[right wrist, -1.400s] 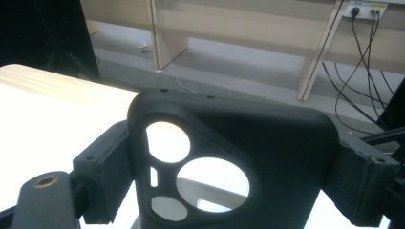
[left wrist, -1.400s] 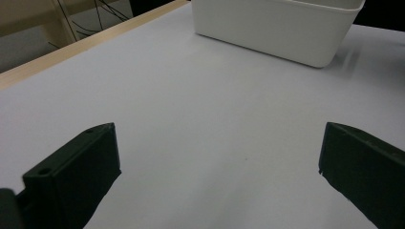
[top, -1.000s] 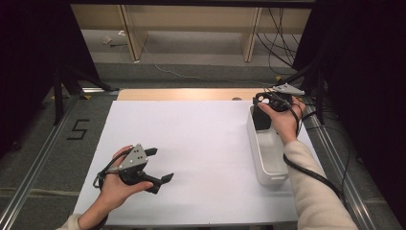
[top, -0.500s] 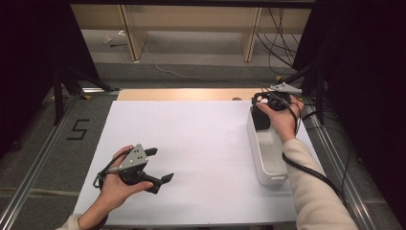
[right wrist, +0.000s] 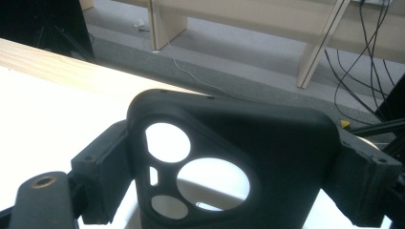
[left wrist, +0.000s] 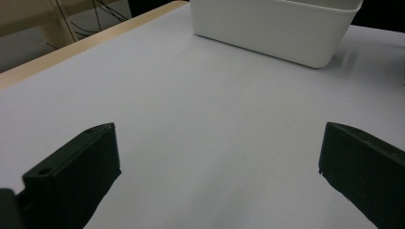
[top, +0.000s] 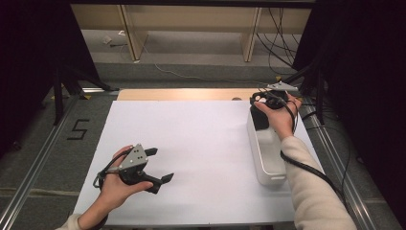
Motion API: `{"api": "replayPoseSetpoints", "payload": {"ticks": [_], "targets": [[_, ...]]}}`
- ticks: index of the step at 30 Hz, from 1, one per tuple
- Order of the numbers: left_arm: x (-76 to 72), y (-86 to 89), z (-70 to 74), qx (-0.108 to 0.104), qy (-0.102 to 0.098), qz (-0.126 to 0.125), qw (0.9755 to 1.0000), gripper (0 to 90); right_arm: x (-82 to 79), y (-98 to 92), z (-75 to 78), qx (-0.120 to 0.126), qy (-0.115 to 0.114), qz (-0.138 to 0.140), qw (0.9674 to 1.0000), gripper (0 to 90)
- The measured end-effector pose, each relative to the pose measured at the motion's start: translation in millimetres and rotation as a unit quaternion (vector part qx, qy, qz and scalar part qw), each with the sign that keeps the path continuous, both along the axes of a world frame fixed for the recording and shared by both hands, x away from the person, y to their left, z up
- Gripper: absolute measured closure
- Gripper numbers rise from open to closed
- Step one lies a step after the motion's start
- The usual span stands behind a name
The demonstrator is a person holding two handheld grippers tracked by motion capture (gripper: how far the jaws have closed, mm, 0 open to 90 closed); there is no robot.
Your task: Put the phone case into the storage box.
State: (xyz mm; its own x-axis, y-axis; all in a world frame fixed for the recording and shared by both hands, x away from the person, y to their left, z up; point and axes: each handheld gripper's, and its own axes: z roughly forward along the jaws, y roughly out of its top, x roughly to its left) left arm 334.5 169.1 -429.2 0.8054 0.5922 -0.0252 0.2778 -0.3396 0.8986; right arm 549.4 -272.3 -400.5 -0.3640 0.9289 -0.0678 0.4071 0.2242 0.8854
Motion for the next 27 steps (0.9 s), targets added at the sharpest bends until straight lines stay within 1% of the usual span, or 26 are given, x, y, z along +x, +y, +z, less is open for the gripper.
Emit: {"api": "replayPoseSetpoints", "payload": {"ticks": [12,15,17,22,27], "targets": [[0.5,-0.7,-0.4,-0.001,0.001,0.000,1.0000,0.0,10.2,5.4,-0.4,-0.009,0.009,0.001,0.9999,14.1],[0.5,-0.4,-0.3,-0.001,0.001,-0.001,1.0000,0.0,12.7,5.4,-2.2,-0.006,0.007,-0.005,0.9999,14.0],[0.4,-0.4,-0.1,-0.002,0.001,-0.001,1.0000,0.0,13.9,5.0,-4.3,-0.001,0.007,-0.010,0.9999,13.9],[0.5,-1.1,-0.2,-0.002,0.000,-0.001,1.0000,0.0,15.6,3.6,-6.4,0.002,0.011,-0.015,0.9998,13.5],[0.8,-0.9,-0.4,-0.002,0.001,-0.001,1.0000,0.0,16.0,3.7,-6.0,0.000,0.013,-0.015,0.9998,13.0]]}}
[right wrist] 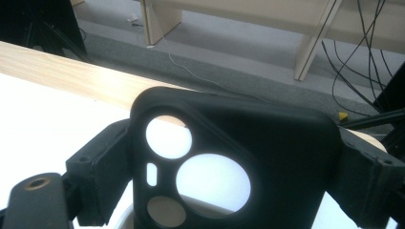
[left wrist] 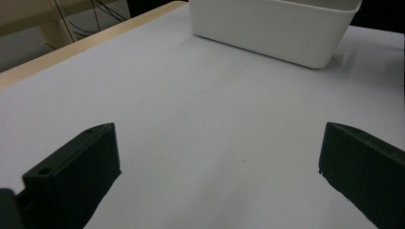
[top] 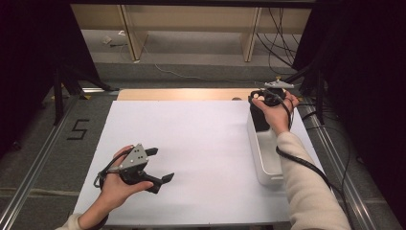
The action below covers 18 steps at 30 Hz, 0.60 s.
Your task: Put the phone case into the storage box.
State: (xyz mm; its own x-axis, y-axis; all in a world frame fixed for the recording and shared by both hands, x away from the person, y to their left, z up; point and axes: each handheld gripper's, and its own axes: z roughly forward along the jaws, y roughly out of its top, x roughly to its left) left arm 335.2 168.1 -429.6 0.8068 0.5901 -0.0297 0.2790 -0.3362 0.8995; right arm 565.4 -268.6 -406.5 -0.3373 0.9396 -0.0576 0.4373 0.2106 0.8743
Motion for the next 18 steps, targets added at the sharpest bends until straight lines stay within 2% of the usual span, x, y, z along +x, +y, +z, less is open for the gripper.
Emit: {"api": "replayPoseSetpoints", "payload": {"ticks": [5,13,18], "targets": [[0.0,-0.1,0.0,0.001,0.000,0.000,1.0000,0.0,0.3,-0.2,-1.1,0.005,0.000,0.004,1.0000,11.7],[0.0,-0.4,0.1,0.001,-0.001,0.001,1.0000,0.0,-0.9,0.9,1.1,0.008,-0.004,-0.002,1.0000,2.1],[0.1,-0.4,0.6,0.001,-0.002,0.002,1.0000,0.0,-5.0,0.7,5.4,0.012,-0.013,-0.001,0.9998,1.4]]}}
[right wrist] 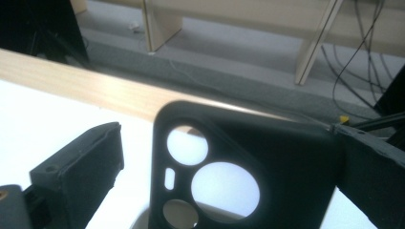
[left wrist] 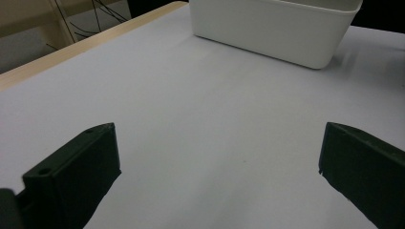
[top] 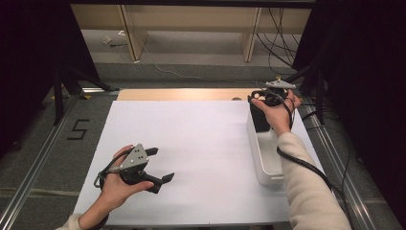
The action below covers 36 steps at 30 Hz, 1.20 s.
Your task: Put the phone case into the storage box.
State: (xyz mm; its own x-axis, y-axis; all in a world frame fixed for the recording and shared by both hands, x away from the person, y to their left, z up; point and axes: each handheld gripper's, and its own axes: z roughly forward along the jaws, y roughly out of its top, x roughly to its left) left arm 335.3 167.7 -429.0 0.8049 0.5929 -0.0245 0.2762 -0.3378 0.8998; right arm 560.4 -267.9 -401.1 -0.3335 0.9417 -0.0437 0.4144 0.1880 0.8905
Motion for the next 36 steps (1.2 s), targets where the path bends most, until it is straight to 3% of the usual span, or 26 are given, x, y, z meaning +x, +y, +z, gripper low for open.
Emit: {"api": "replayPoseSetpoints", "payload": {"ticks": [27,36], "targets": [[-0.1,0.5,0.2,0.000,-0.002,0.003,1.0000,0.0,-19.8,1.5,21.3,-0.001,-0.034,0.010,0.9994,0.6],[-0.5,0.3,0.6,-0.002,-0.002,0.001,1.0000,0.0,-27.7,7.1,28.0,0.006,-0.059,0.012,0.9982,1.9]]}}
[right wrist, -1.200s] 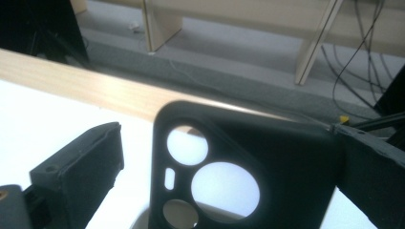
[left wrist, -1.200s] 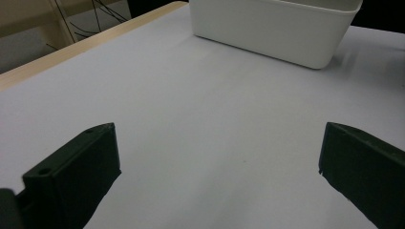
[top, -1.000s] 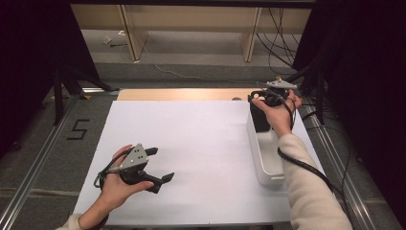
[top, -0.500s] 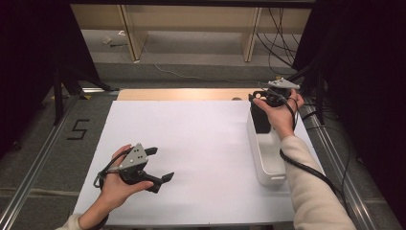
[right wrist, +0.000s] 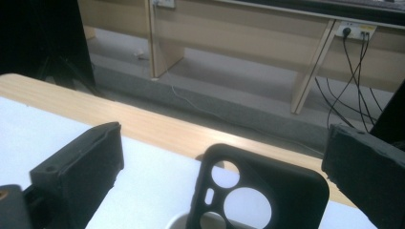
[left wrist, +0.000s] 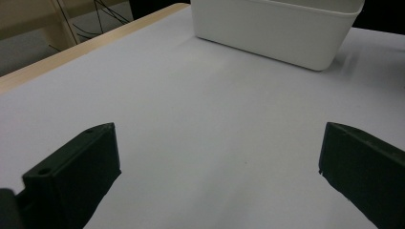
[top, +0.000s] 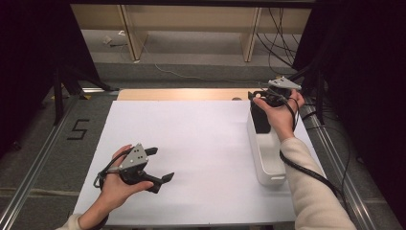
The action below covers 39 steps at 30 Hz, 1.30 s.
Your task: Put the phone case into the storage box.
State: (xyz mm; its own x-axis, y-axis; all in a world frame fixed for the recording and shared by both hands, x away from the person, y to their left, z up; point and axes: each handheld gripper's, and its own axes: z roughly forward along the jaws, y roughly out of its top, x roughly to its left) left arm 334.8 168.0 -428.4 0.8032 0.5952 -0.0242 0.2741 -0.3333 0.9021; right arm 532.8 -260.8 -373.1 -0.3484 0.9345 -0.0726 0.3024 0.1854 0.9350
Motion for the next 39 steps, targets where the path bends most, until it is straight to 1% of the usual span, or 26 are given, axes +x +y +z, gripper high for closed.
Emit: {"api": "replayPoseSetpoints", "payload": {"ticks": [3,5,7,12,18,22,27,31,36,39], "targets": [[0.4,0.3,-0.2,0.000,0.001,0.002,1.0000,0.0,-2.6,0.4,2.5,0.005,-0.006,0.004,1.0000,3.0],[0.3,0.0,-0.2,0.000,0.000,0.002,1.0000,0.0,-4.7,1.3,3.3,0.008,-0.005,0.008,0.9999,3.6],[0.2,-0.5,-0.4,0.001,0.000,0.001,1.0000,0.0,-6.8,2.8,3.2,0.009,-0.001,0.016,0.9998,5.5],[0.6,-0.2,-0.3,0.001,0.000,0.004,1.0000,0.0,-13.7,8.3,2.5,0.006,-0.004,0.028,0.9996,6.2],[0.5,-0.5,-0.4,0.001,0.000,0.004,1.0000,0.0,-21.7,17.6,2.5,0.007,0.000,0.048,0.9988,7.1],[0.0,-0.6,0.1,0.001,0.000,0.003,1.0000,0.0,-26.6,22.9,5.1,0.010,0.000,0.061,0.9981,8.5],[-0.2,-0.5,0.1,0.003,-0.001,0.005,1.0000,0.0,-32.3,30.0,3.5,0.016,0.004,0.077,0.9969,9.0],[-0.3,-0.7,0.5,0.001,0.000,0.005,1.0000,0.0,-36.3,33.2,3.7,0.026,0.006,0.085,0.9960,11.0],[0.1,-0.6,0.2,0.002,0.000,0.006,1.0000,0.0,-42.9,38.8,3.6,0.029,0.010,0.102,0.9943,11.1],[-0.4,-0.5,0.4,0.001,0.000,0.007,1.0000,0.0,-48.0,42.9,2.9,0.031,0.009,0.111,0.9932,11.0]]}}
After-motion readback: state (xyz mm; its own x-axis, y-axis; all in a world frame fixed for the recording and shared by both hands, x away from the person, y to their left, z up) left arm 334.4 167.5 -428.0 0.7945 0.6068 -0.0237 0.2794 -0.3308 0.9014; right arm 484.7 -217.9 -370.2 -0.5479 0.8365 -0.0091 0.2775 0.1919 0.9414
